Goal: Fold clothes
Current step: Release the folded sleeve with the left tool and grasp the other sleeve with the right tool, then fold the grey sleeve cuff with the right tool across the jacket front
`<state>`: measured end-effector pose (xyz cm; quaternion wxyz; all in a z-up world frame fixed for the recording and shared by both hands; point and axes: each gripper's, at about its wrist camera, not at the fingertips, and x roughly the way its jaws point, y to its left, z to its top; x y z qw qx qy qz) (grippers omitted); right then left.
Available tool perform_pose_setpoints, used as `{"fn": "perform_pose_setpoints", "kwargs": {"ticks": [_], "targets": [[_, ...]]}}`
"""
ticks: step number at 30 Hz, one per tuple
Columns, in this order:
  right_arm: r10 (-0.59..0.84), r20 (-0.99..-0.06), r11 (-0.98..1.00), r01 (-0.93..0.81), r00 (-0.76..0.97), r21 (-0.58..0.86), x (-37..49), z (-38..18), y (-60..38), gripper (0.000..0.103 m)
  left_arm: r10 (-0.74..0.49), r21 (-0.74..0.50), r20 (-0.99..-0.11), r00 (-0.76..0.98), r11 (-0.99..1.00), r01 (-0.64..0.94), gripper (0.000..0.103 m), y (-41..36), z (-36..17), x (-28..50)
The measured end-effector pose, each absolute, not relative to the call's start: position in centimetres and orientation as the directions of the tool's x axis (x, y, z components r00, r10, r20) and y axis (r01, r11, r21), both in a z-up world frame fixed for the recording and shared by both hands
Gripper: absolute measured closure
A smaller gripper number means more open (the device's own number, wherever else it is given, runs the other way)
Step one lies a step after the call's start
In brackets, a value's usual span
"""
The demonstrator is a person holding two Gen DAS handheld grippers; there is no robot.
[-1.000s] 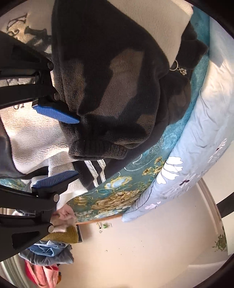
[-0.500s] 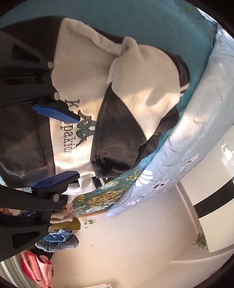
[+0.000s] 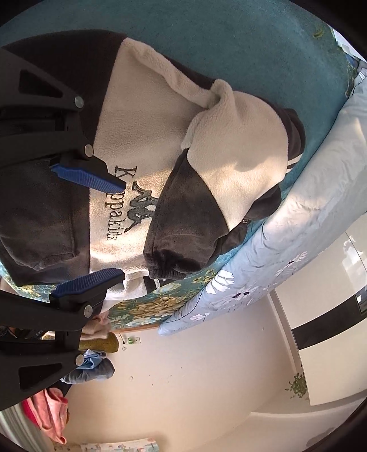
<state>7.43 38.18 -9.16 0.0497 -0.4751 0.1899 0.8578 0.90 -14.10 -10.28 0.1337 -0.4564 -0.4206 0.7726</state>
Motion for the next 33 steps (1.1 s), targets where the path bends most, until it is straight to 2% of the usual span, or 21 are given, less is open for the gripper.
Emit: {"fn": "perform_pose_setpoints", "kwargs": {"ticks": [4, 6, 7, 8, 9, 11, 17, 23, 27, 33], "targets": [[-0.094, -0.844, -0.928, -0.262, -0.527, 0.266, 6.7, -9.3, 38.0, 0.038, 0.589, -0.777, -0.591, -0.552, -0.600, 0.192, 0.043, -14.6, -10.4, 1.3], [-0.086, -0.836, -0.921, -0.276, -0.543, 0.274, 6.8, -8.6, 38.2, 0.057, 0.587, -0.782, -0.586, -0.558, -0.591, 0.199, 0.043, -15.0, -10.5, 1.5], [-0.081, -0.833, -0.920, -0.281, -0.547, 0.274, 6.7, -8.3, 38.2, 0.063, 0.586, -0.784, -0.584, -0.562, -0.587, 0.203, 0.043, -15.2, -10.5, 1.7], [-0.075, -0.831, -0.918, -0.286, -0.551, 0.273, 6.7, -7.9, 38.2, 0.075, 0.584, -0.786, -0.582, -0.566, -0.583, 0.206, 0.043, -15.4, -10.5, 1.8], [-0.070, -0.828, -0.917, -0.291, -0.556, 0.272, 6.6, -7.5, 38.3, 0.083, 0.582, -0.786, -0.583, -0.567, -0.581, 0.211, 0.043, -15.6, -10.5, 1.8], [-0.085, -0.824, -0.914, -0.285, -0.561, 0.288, 6.1, -6.5, 38.2, 0.090, 0.582, -0.787, -0.582, -0.568, -0.578, 0.215, 0.043, -15.8, -10.6, 1.9], [-0.115, -0.763, -0.930, -0.200, -0.636, 0.307, 3.6, -0.1, 36.6, 0.094, 0.590, -0.800, -0.568, -0.575, -0.560, 0.215, 0.043, -16.6, -10.6, 2.4], [-0.173, -0.676, -0.956, -0.043, -0.716, 0.289, -0.7, 7.5, 31.5, 0.094, 0.580, -0.813, -0.546, -0.605, -0.542, 0.214, 0.042, -18.4, -10.0, 3.1], [-0.291, -0.652, -0.942, 0.089, -0.701, 0.325, -4.2, 9.3, 25.0, 0.094, 0.561, -0.820, -0.534, -0.632, -0.524, 0.228, 0.041, -20.5, -9.7, 4.2], [-0.406, -0.675, -0.913, 0.243, -0.617, 0.327, -8.1, 7.8, 13.5, 0.094, 0.513, -0.828, -0.522, -0.681, -0.499, 0.258, 0.039, -24.1, -9.4, 6.4]]}}
